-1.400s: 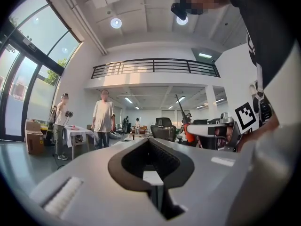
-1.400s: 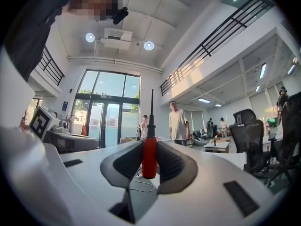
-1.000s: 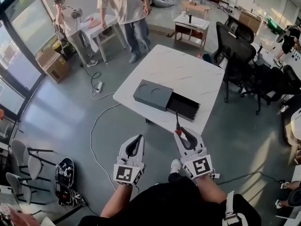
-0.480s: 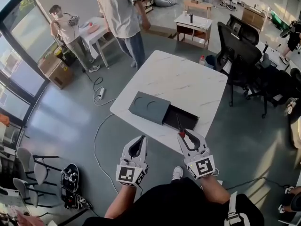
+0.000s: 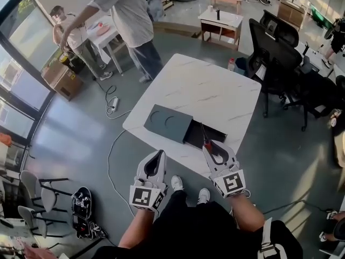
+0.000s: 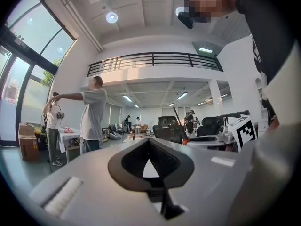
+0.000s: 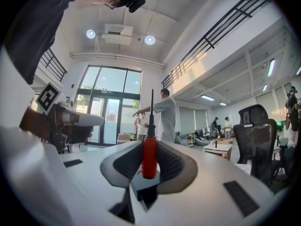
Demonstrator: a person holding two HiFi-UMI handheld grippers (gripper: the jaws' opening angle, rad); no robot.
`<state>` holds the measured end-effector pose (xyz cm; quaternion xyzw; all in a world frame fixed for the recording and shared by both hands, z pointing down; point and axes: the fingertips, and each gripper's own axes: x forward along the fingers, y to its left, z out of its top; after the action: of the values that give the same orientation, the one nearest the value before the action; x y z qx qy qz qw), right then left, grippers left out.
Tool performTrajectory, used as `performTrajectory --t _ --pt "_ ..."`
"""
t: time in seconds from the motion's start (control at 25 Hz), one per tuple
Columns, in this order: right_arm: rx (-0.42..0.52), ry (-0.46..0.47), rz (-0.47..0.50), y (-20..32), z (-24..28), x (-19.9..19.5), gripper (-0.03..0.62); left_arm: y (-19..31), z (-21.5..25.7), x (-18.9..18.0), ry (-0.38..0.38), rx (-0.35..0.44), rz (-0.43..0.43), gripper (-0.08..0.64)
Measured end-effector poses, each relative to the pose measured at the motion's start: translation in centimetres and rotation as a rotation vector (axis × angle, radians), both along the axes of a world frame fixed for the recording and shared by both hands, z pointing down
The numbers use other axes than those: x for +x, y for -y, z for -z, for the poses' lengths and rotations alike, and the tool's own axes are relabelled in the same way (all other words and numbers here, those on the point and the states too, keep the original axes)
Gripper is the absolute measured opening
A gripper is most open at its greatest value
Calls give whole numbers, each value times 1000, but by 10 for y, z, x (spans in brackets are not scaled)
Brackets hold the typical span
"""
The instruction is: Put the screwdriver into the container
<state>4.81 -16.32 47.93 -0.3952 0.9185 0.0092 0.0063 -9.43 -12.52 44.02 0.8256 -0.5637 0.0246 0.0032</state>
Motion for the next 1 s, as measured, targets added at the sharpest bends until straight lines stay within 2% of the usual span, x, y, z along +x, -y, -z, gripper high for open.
performTrajectory --t 0.2,0.52,0.84,1.0 --pt "15 -37 -48 18 3 0 98 26 -1 -3 -10 8 -40 9" --pt "6 -87 -147 40 4 -5 98 81 6 0 -19 39 -178 9" --pt "-48 -172 -283 59 -19 -5 98 126 -3 -15 -24 38 -306 9" --pt "-79 -222 -343 62 -32 -3 98 135 -16 -18 -23 12 -375 9"
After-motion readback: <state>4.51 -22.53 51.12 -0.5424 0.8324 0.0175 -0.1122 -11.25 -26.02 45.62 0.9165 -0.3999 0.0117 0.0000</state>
